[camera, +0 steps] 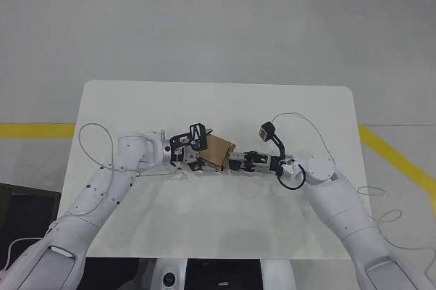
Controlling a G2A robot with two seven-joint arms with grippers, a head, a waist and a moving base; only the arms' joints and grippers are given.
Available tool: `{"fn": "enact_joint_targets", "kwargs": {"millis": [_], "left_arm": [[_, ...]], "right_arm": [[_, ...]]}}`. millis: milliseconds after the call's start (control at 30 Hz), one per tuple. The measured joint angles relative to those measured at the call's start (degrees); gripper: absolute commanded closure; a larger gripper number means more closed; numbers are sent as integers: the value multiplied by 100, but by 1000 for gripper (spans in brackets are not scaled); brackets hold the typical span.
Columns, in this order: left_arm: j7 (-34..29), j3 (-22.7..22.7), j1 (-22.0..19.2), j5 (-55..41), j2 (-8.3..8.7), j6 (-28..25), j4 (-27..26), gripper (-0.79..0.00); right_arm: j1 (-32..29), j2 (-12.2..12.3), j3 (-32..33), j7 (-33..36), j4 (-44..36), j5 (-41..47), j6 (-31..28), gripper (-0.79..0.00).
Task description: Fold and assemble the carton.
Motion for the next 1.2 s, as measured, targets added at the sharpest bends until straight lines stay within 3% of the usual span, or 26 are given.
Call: {"fn": "enact_joint_targets", "kwargs": {"millis": [300,1200], "left_arm": [[29,10,-4,35,-3,-10,-5,-785],[35,28,-5,40,-15,-27,-20,-785]], "right_arm": [[8,10,13,-68,29,-166,94,-197],[-18,60,91,-189,-219,-537,361,-135]]}}
